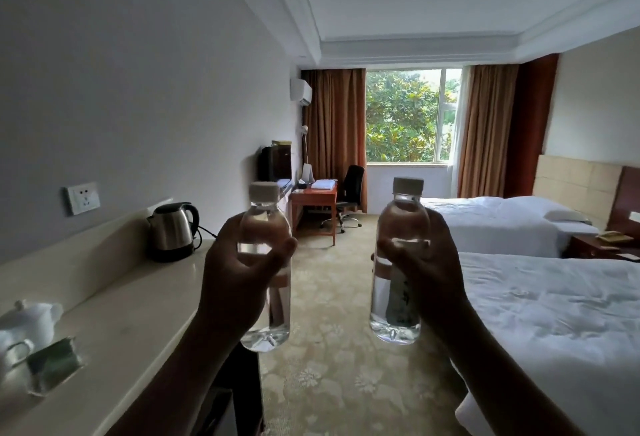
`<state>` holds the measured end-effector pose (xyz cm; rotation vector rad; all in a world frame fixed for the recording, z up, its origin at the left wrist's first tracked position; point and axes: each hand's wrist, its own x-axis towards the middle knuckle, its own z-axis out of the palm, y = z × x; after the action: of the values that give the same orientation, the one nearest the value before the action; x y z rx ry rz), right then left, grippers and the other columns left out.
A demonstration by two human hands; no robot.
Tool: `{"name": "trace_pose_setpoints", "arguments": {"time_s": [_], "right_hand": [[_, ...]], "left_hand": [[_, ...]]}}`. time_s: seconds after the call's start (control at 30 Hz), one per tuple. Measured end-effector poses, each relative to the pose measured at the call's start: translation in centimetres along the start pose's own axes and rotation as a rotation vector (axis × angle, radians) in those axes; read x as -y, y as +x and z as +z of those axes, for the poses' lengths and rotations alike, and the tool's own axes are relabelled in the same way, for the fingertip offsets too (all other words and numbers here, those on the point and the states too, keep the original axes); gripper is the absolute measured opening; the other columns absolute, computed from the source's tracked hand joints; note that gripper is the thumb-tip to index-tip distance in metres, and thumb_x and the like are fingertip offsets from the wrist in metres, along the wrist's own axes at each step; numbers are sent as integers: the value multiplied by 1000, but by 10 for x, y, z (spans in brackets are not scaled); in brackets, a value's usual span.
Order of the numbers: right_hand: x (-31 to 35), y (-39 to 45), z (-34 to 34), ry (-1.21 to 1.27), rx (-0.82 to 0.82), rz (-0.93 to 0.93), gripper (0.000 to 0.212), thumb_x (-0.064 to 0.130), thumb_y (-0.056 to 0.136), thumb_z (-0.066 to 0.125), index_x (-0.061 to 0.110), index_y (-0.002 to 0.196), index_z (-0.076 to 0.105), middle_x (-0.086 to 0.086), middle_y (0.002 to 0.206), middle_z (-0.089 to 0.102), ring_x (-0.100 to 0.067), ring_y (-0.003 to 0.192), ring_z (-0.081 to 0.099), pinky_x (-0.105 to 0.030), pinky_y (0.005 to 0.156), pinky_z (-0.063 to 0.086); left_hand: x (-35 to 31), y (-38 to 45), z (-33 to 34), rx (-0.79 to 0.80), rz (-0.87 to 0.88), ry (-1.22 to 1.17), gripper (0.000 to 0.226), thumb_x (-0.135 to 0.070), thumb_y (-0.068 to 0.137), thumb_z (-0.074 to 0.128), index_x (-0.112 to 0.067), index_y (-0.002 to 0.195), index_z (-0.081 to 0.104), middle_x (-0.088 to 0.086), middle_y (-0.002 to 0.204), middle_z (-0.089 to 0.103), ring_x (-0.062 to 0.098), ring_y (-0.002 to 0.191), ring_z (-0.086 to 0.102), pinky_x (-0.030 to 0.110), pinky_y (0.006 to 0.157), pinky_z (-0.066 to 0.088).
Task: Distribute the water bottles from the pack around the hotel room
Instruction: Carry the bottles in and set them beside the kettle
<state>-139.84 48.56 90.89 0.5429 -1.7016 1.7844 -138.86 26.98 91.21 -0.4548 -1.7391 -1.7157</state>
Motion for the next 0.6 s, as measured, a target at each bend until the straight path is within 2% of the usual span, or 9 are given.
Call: {"name": "trace_pose_setpoints", "arguments": {"time_s": [0.1,0.2,0.27,0.4,0.53,0.6], "right_hand": [[-33,41,-10,-9,64,-28,38,20,70,71,29,102,52,21,85,66,-11,74,71,-25,54,58],[-63,83,-15,34,84,-23,41,22,68,74,28,102,53,6,87,65,-15,73,71,-28,54,59],[-81,107,-13,57,103,-37,43,25,66,75,27,102,53,4,89,64,-14,75,71,-29,55,60],[-122,139,2,129,140,-18,41,19,69,71,29,103,53,5,90,63,-13,76,71,-29,57,60],[-162,163,33,151,198,-15,38,18,68,71,27,100,53,0,90,62,-16,73,70,-32,56,60],[-184,175,56,170,222,-8,38,17,69,71,25,101,53,5,87,64,-16,72,70,-33,56,61]], "left_hand": [[26,29,23,-44,7,16,25,-41,64,79,-47,84,66,-10,86,71,15,71,74,29,51,58],[48,55,41,-81,1,49,27,-34,65,81,-48,84,67,-14,84,70,12,70,72,30,51,58],[60,69,49,-100,-2,81,27,-32,67,79,-49,84,66,-11,87,69,16,72,72,28,52,58],[83,95,51,-167,-23,113,24,-34,65,79,-41,85,67,-3,87,69,14,71,72,26,52,56],[110,121,42,-231,-45,158,38,-35,65,84,-26,97,64,9,94,68,13,71,72,21,52,55],[126,135,30,-250,-50,185,40,-35,68,84,-24,101,63,9,96,67,11,70,72,19,52,54]]}}
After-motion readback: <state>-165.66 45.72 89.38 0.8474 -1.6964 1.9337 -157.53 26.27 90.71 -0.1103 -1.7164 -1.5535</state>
